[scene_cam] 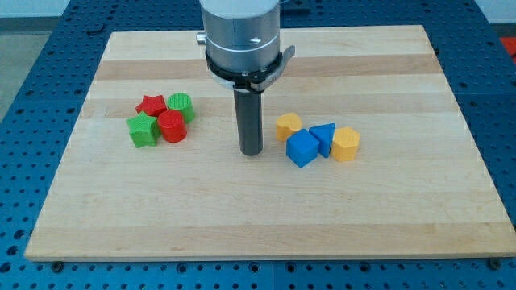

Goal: Point at the yellow heart

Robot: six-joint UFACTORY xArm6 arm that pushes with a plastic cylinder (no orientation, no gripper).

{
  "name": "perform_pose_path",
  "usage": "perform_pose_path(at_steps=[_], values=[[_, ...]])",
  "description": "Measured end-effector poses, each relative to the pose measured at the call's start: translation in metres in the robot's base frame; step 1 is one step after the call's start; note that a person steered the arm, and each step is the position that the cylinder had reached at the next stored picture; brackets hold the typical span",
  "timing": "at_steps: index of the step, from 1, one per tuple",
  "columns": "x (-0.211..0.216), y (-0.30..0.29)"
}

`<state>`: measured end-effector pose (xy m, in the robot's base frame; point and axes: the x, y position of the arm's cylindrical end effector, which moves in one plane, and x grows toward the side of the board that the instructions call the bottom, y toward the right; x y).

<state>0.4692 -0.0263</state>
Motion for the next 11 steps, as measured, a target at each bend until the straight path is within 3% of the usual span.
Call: perform_pose_path(at_steps=[3, 5, 7, 9, 11], values=[[-0.01, 0.004], [-0.043, -0.007], [-0.092, 0.035], [-0.086, 0.079], [-0.066, 0.078]])
